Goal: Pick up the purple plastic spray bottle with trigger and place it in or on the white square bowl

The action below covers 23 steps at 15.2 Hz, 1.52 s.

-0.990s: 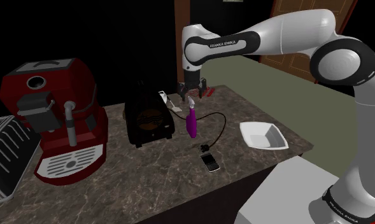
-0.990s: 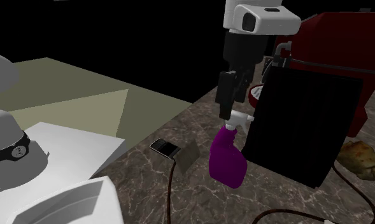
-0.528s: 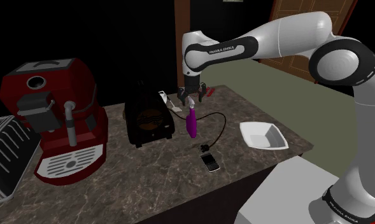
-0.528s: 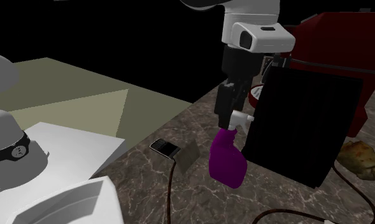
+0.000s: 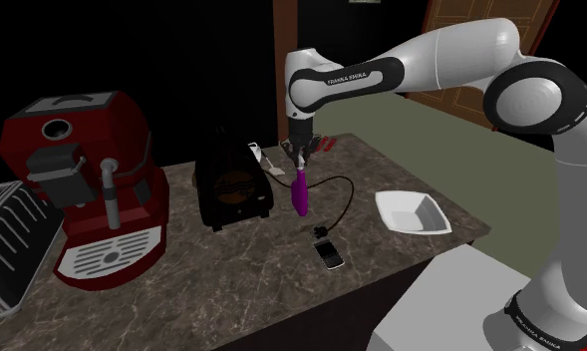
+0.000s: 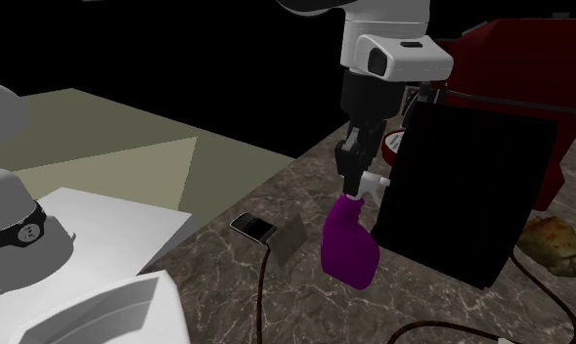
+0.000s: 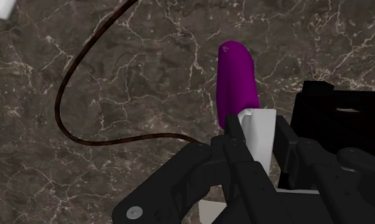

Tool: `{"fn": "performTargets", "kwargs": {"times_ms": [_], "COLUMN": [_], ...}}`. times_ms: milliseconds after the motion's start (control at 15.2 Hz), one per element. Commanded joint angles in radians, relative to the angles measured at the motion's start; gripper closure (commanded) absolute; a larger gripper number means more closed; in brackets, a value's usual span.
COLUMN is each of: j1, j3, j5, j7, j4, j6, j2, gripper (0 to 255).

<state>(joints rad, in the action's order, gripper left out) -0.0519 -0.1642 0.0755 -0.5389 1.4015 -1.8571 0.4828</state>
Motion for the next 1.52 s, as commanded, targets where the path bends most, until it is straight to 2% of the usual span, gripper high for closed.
{"fn": "performTargets", "kwargs": {"times_ms": [0,330,1452], "j1": [0.0,0.0,-0.011], "j3": [0.0,0.0,-0.003], "j5": [0.0,0.0,-0.001], "j7": [0.0,0.0,0.004], "j4": [0.0,0.0,-0.24], "j6": [0.0,0.0,0.233], "j2": [0.0,0.0,0.007], "gripper": [255,255,255]}}
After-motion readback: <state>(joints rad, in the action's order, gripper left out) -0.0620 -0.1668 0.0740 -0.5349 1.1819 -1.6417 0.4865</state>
